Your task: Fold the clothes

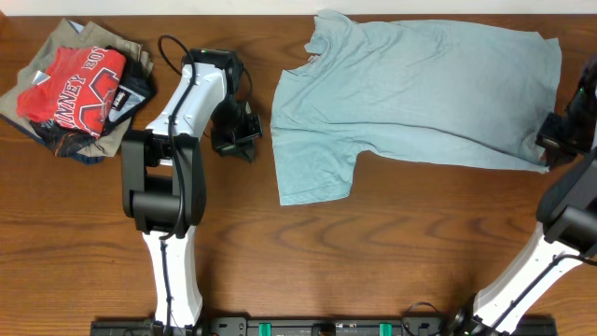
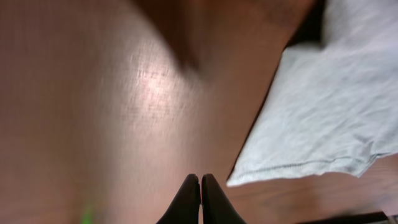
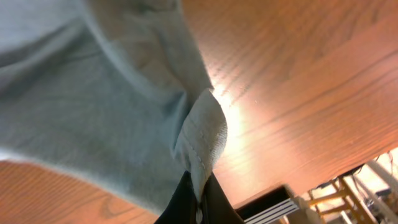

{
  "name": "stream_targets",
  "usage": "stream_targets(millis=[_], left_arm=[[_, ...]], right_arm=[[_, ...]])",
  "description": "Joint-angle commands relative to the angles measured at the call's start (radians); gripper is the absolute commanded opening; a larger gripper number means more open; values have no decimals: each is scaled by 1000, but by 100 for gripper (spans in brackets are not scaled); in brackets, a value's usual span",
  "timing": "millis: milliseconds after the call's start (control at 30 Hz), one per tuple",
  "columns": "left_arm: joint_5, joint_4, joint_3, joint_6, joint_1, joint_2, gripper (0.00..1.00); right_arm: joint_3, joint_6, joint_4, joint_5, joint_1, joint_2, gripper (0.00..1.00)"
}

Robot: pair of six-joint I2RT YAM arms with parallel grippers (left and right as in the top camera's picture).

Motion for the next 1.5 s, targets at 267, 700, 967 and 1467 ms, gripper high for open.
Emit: stream_targets(millis=[267,700,967,1467], left_arm=[[66,217,-5,46,-37,-17,71],[61,328,-9,46,-167,67,74],[-78,326,-16,46,-203,98,74],[-209,300,14,45,-159,-22,71]], right_arm=[[-12,28,10,-8,-19,0,1],[-12,27,26,-7,-21,0,1],[-12,1,40,-7,-21,0,1],[-12,-4,52,-8,-21,0,1]])
